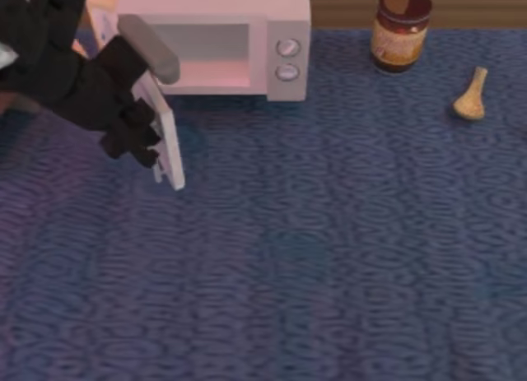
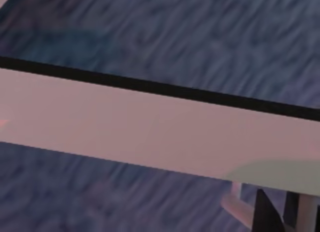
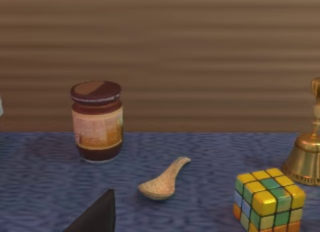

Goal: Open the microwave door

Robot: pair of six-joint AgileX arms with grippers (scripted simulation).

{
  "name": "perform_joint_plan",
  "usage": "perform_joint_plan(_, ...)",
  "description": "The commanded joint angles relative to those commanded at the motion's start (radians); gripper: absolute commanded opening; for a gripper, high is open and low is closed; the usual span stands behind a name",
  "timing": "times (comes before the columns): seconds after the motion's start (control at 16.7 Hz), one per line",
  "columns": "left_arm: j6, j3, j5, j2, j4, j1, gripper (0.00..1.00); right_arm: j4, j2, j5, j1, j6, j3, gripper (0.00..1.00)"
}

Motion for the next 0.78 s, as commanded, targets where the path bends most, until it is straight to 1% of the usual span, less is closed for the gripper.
perform_joint_plan(0.18,0.080,0.000,0.033,0.000,-0.032,0.032,0.00,0.000,0.000,0.000,0.000,0.000,0.000,1.00)
perform_joint_plan(0.3,0.110,0.001,0.046,-0.002,-0.043,0.044,0.00,0.000,0.000,0.000,0.000,0.000,0.000,1.00)
perform_joint_plan(0.78,0.112,0.001,0.047,-0.002,-0.044,0.045,0.00,0.000,0.000,0.000,0.000,0.000,0.000,1.00)
